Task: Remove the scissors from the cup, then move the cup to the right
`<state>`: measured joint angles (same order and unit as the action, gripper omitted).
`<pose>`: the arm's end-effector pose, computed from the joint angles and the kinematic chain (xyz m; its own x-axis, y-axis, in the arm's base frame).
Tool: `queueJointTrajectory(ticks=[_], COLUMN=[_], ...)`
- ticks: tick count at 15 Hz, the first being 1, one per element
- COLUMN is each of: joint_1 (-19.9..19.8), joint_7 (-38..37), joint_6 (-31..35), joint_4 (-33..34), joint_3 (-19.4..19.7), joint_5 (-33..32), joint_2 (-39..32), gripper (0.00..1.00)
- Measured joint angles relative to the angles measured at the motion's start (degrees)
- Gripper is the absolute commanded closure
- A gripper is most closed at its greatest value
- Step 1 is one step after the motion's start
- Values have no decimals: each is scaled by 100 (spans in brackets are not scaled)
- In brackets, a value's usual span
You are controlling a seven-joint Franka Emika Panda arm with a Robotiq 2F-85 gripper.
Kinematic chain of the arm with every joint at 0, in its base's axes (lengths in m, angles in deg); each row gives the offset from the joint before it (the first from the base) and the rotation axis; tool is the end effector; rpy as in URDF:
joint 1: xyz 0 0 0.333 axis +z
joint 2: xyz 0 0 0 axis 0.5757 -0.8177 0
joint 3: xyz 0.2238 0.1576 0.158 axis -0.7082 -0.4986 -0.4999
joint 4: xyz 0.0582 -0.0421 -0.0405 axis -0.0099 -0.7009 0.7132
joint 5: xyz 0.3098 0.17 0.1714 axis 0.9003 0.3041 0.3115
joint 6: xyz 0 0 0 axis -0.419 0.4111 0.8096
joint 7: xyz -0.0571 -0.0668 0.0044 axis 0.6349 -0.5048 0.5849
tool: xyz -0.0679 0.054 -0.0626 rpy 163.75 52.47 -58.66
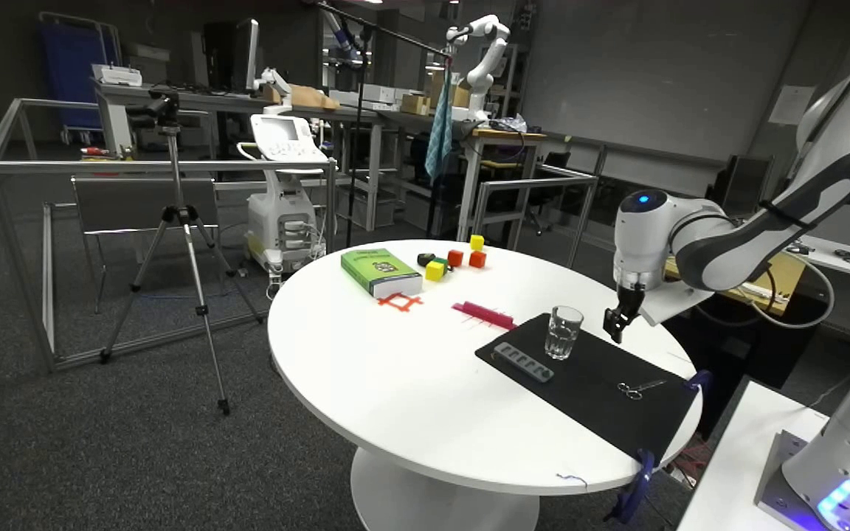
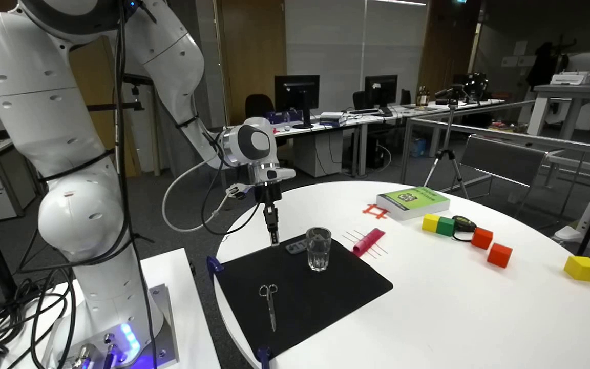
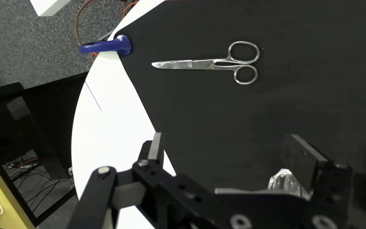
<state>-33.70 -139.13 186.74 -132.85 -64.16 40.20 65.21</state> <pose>0.3921 0.0598 0.2563 0.9299 -0.3528 0.1037 -0.3630 -0.8356 0.4123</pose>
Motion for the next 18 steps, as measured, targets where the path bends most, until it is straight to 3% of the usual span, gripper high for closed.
queueJointTrajectory(ticks=[11, 14, 18], joint_1=[60, 54, -9], joint_7=[2040, 2296, 2522], joint_6=[-31, 24, 702], joint_4=[1043, 1235, 1197], joint_3=[240, 371, 513], joint_5=[2388, 2769, 2960], joint_2=[-2, -4, -7], gripper=[0, 0, 0])
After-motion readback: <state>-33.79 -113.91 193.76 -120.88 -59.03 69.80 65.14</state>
